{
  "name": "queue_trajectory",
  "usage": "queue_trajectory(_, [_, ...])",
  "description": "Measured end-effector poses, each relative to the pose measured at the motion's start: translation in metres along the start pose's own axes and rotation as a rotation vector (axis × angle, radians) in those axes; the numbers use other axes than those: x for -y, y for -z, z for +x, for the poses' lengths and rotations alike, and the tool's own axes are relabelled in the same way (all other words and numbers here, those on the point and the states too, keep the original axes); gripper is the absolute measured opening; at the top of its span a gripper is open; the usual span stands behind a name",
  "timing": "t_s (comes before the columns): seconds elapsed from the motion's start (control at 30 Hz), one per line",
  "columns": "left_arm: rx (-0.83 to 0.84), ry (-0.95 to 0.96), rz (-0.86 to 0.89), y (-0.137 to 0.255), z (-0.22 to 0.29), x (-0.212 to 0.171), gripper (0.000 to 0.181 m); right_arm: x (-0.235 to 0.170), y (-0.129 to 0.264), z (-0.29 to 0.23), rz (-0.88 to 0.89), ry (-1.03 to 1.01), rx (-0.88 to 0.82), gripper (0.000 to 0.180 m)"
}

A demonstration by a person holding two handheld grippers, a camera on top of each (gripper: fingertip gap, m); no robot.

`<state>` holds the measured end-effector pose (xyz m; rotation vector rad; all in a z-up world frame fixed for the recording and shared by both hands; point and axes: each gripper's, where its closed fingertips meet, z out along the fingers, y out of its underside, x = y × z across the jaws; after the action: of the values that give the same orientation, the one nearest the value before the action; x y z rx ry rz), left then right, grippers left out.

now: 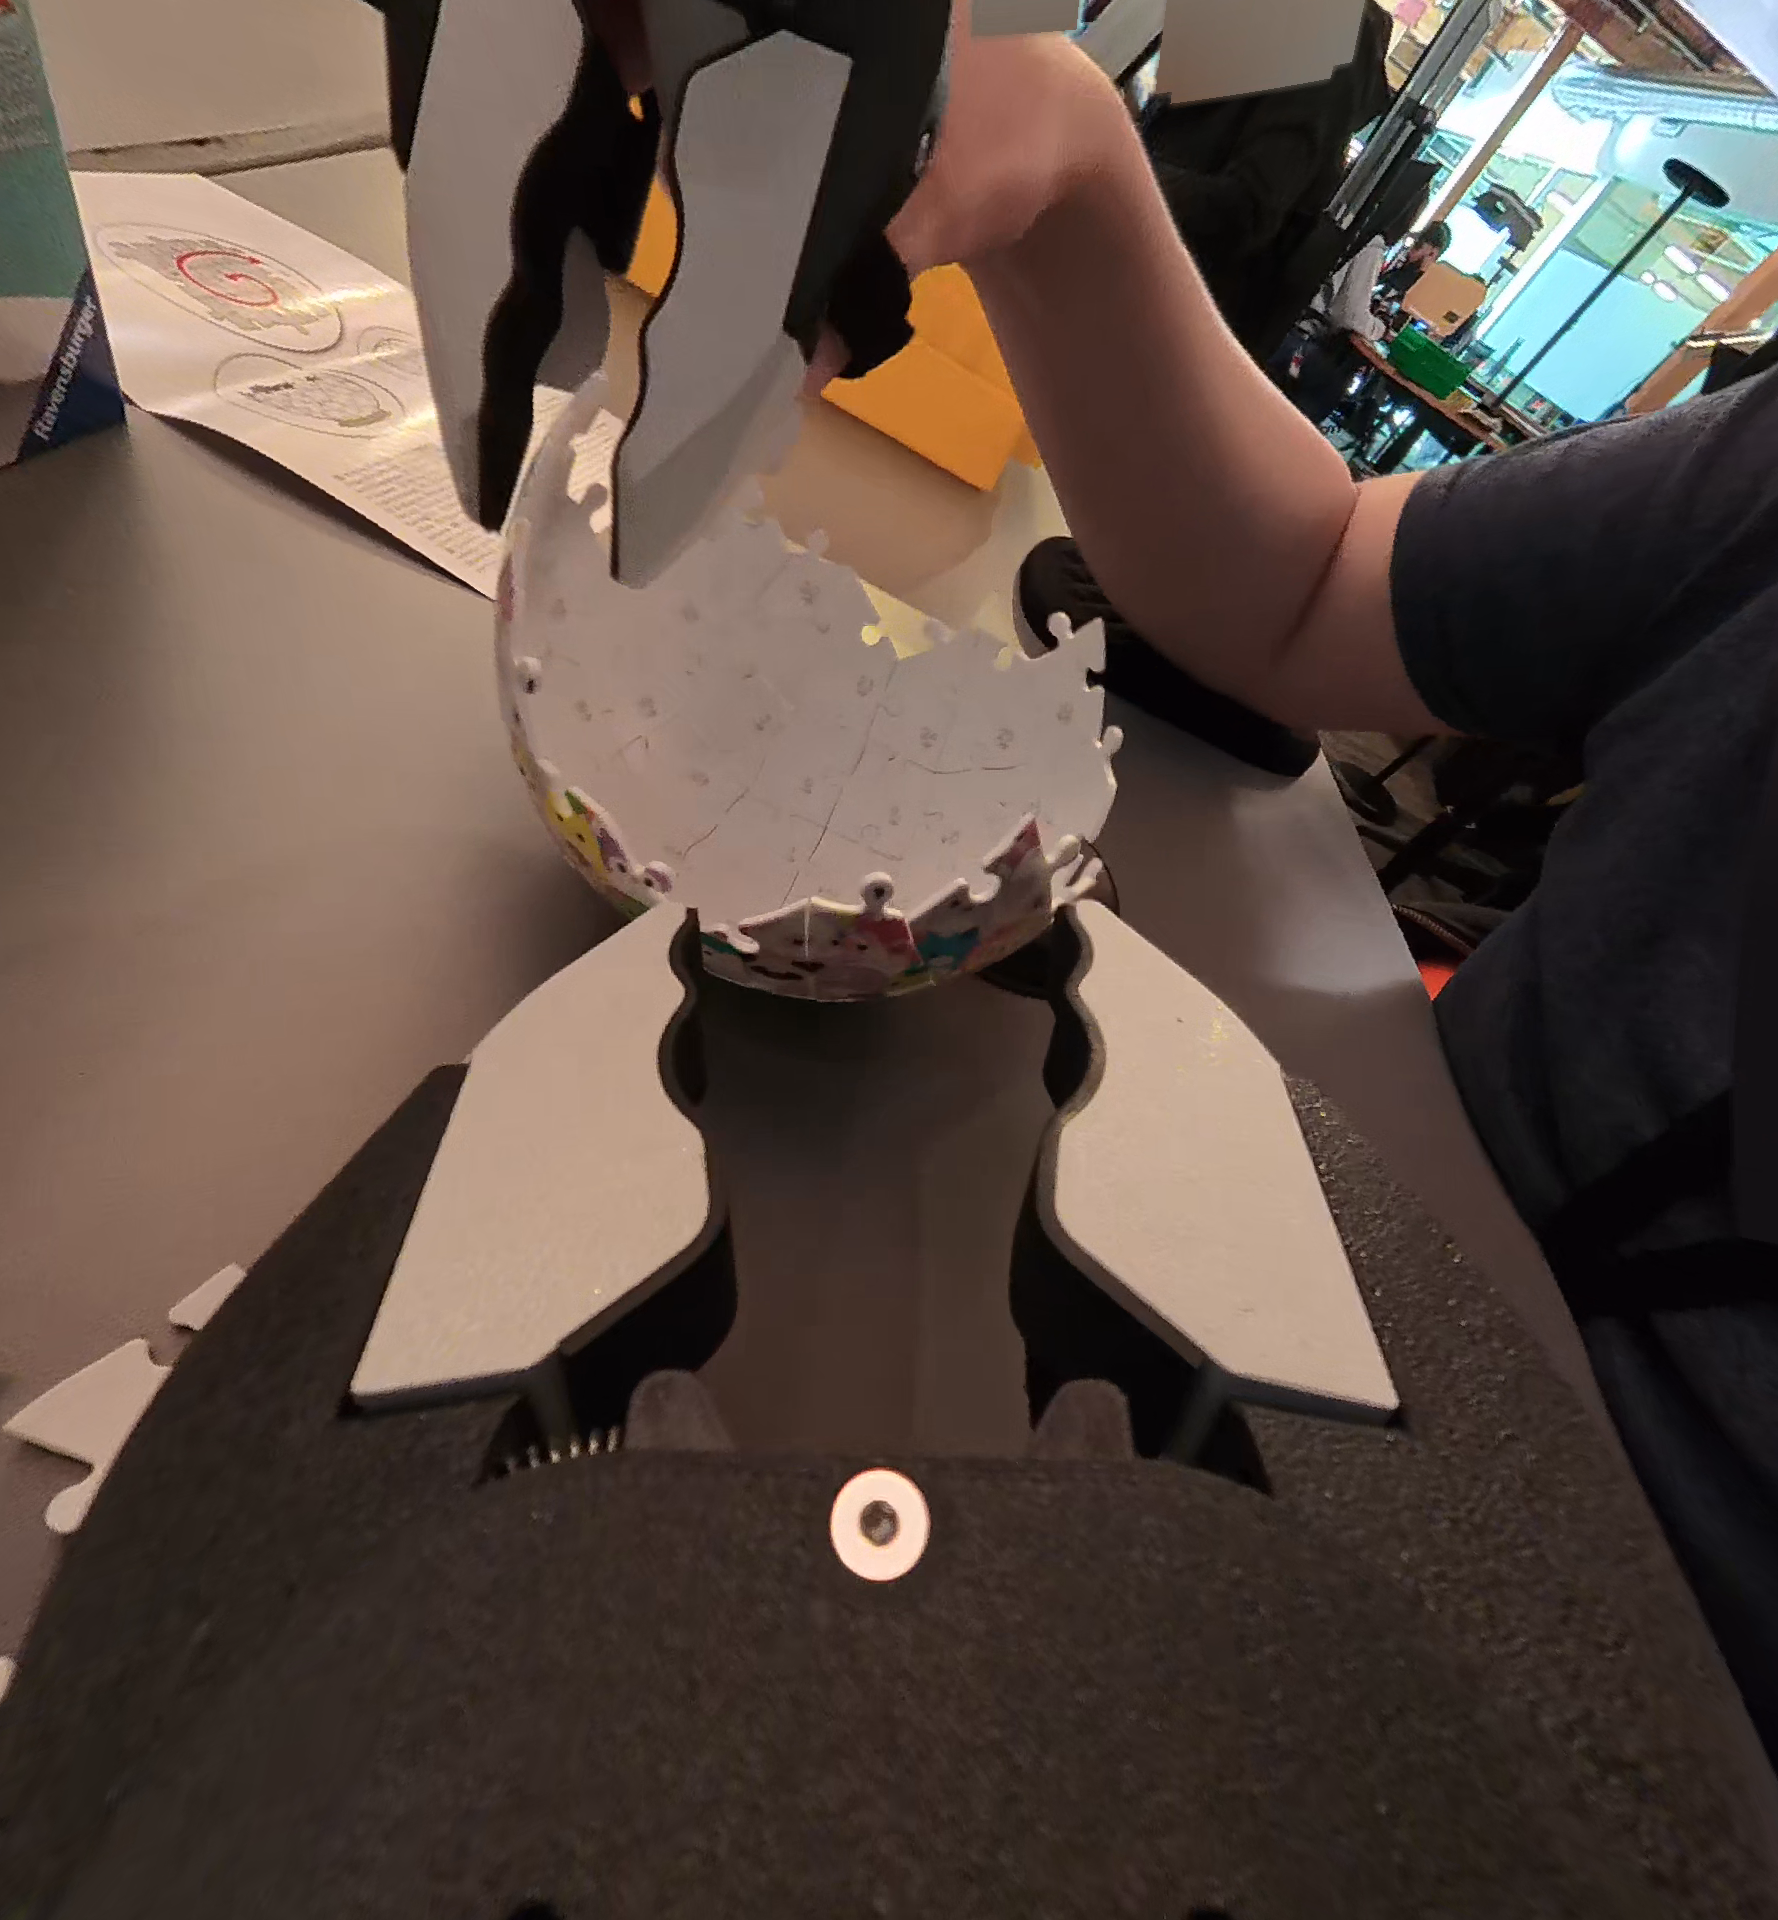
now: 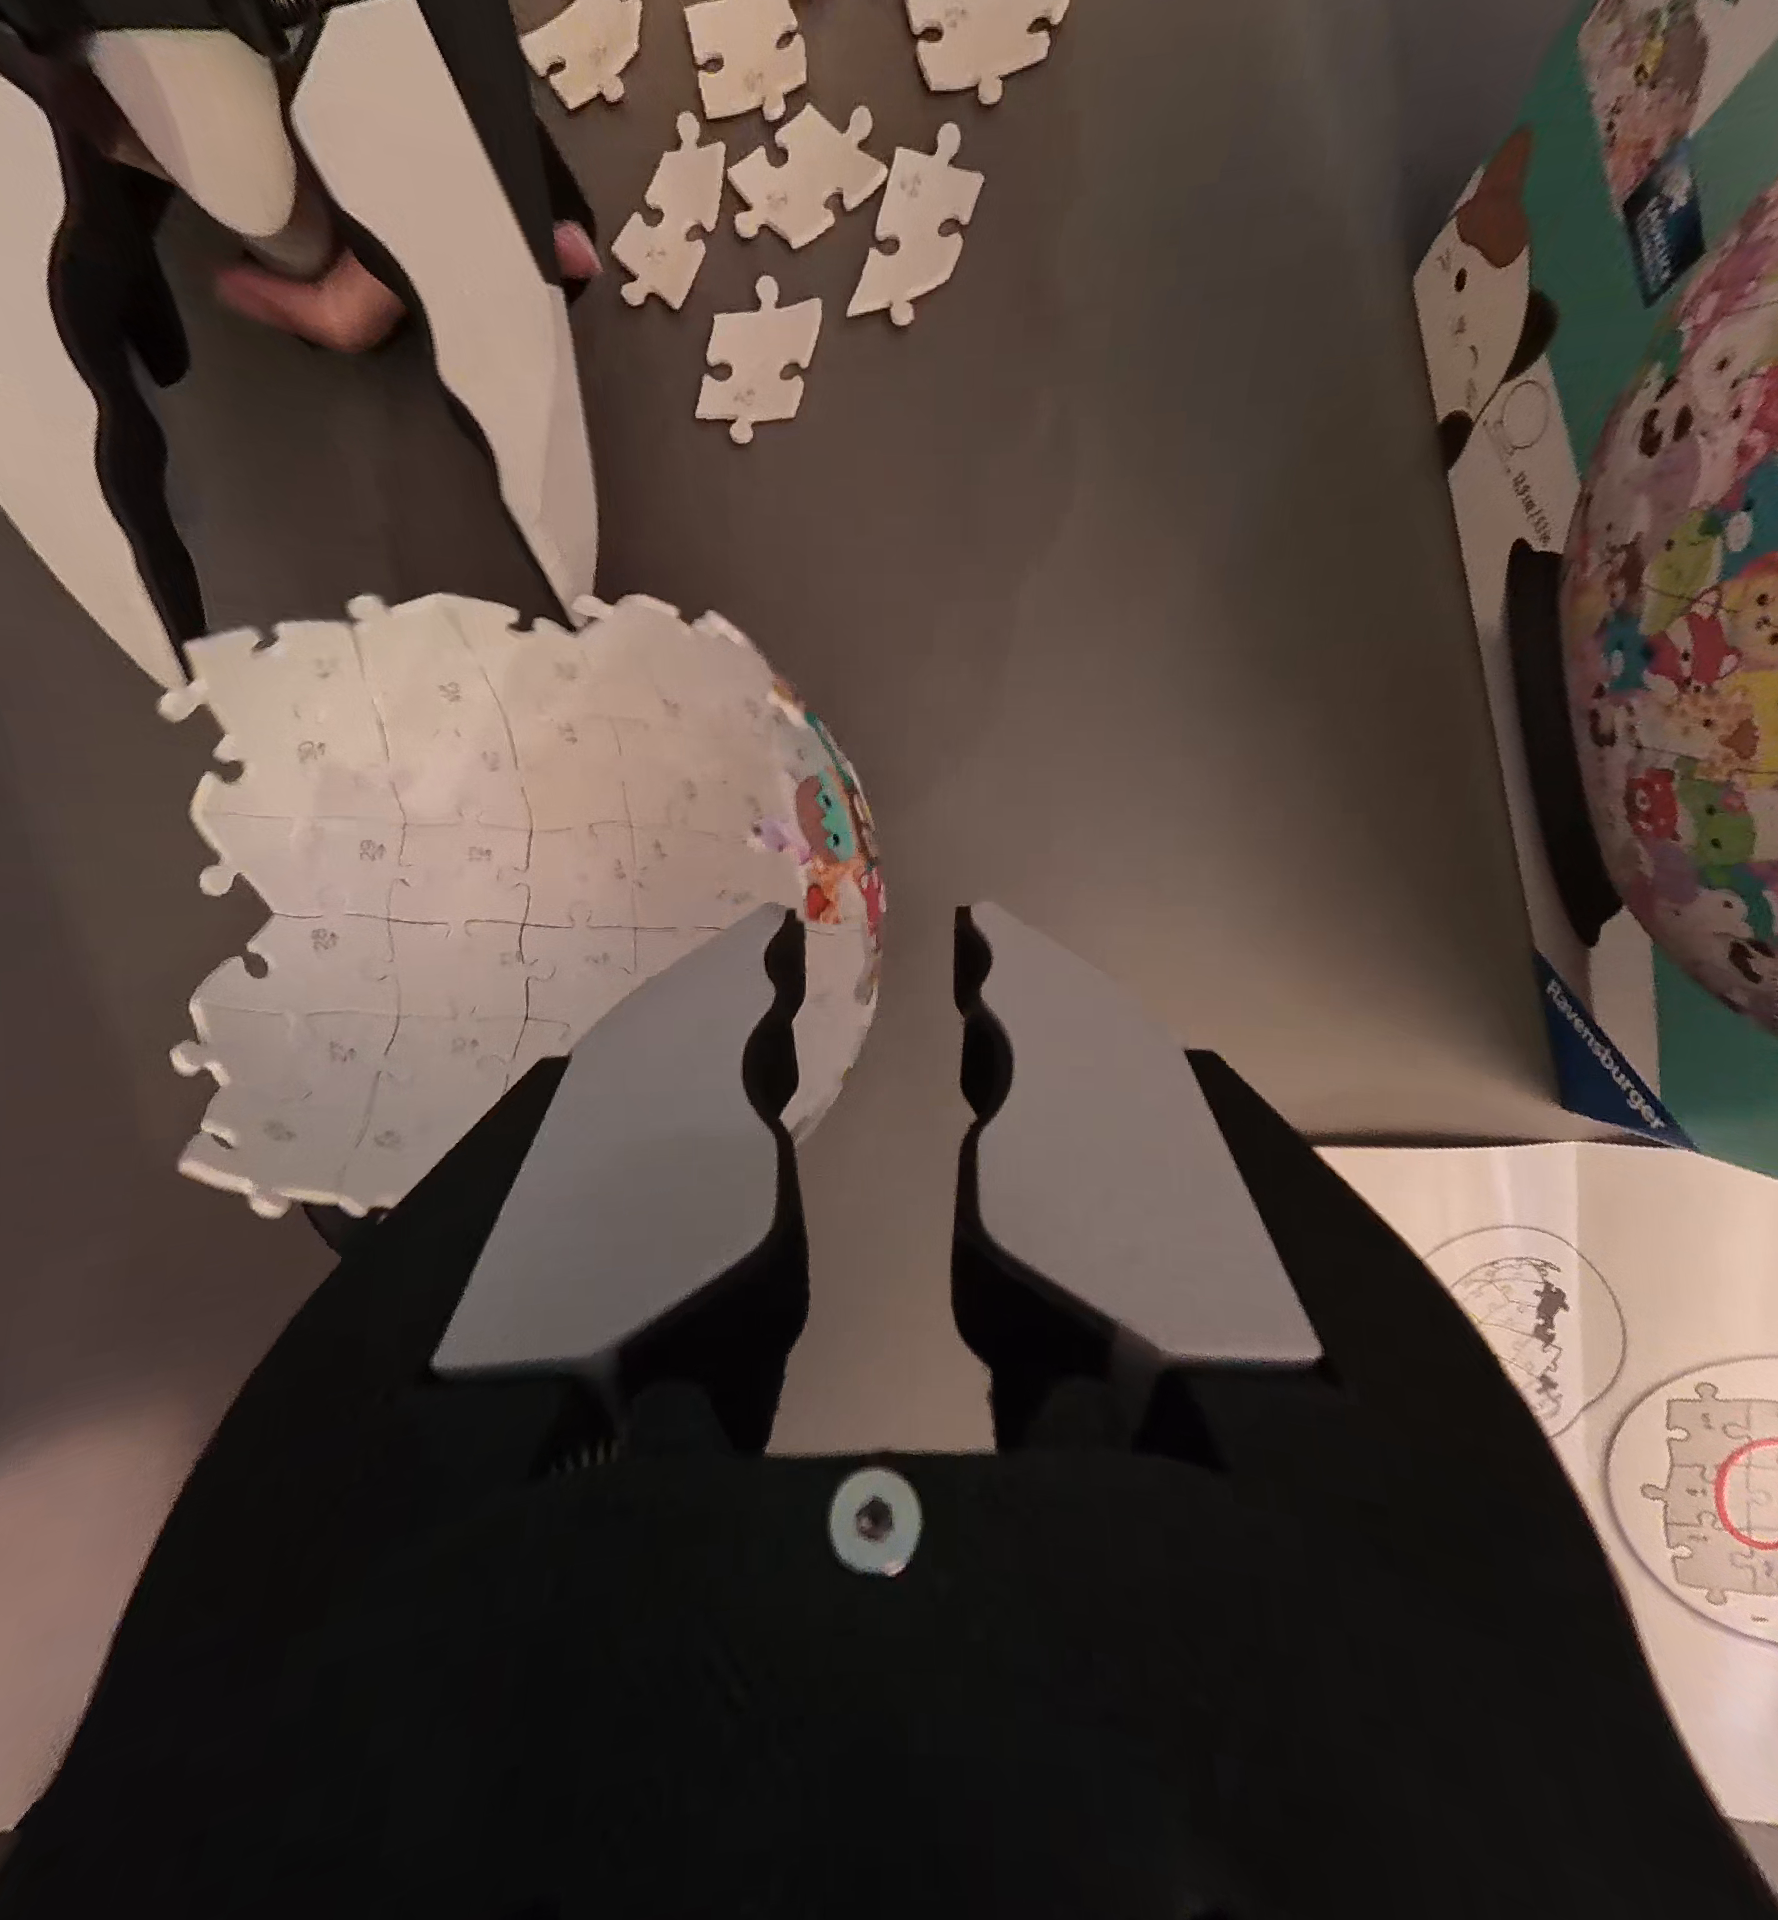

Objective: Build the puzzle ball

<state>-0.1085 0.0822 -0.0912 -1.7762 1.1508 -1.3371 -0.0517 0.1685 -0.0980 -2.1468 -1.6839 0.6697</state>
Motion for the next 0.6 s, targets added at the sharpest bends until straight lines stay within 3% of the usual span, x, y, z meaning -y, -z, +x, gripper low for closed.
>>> queue_trajectory(0.13, [0.000,-0.007,0.002,0.000,0.000,0.001,0.061,-0.009,-0.002,0.003,-0.069,0.031,-0.007,0.029])
queue_trajectory(0.37, [0.000,-0.011,0.018,0.000,-0.002,0.004,0.059,0.002,0.008,0.001,-0.004,0.038,0.022,0.024])
queue_trajectory(0.6, [0.002,-0.023,0.016,-0.001,-0.001,0.004,0.059,-0.001,-0.003,-0.001,-0.051,0.058,0.013,0.023])
